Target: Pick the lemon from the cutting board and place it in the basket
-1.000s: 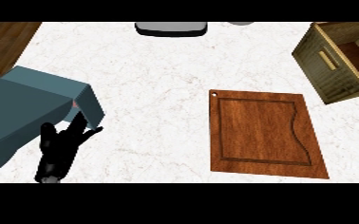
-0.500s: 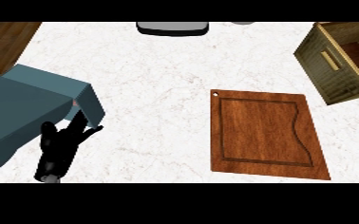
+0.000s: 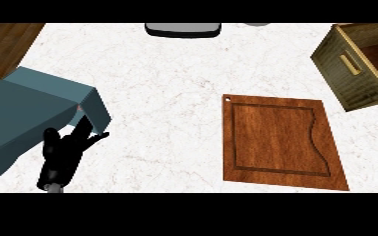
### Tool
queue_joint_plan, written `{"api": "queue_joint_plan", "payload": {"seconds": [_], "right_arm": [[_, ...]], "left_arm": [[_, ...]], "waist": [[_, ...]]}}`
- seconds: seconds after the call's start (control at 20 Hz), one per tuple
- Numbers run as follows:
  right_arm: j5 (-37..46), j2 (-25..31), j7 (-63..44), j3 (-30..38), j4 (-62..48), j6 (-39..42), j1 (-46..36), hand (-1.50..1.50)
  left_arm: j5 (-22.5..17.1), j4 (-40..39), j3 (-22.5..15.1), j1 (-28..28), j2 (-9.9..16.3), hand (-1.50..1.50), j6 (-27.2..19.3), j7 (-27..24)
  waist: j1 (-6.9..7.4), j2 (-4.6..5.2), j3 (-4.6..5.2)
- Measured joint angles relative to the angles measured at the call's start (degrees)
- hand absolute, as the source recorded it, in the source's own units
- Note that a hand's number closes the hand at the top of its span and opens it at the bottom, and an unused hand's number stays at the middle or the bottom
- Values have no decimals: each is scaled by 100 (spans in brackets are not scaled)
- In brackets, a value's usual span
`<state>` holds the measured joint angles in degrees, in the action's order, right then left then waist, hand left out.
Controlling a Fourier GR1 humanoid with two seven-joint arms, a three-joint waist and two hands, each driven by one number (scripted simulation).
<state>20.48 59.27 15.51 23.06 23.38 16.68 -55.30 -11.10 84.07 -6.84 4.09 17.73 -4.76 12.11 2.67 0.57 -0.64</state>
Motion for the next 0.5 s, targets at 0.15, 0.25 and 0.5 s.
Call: {"api": "queue_joint_plan", "payload": {"seconds": [0.15,0.25,0.5], "right_arm": [[-124,156,-42,202,-289,6,-165,-150],[-216,331,-124,347,-493,71,-240,-150],[-295,832,-158,568,-867,116,-192,-150]], "left_arm": [[-4,22,11,-11,9,0,12,94],[2,44,13,12,-6,0,7,75],[33,-2,47,9,-30,0,-6,11]], "waist": [[-6,-3,0],[-3,0,2],[-15,16,-10]]}}
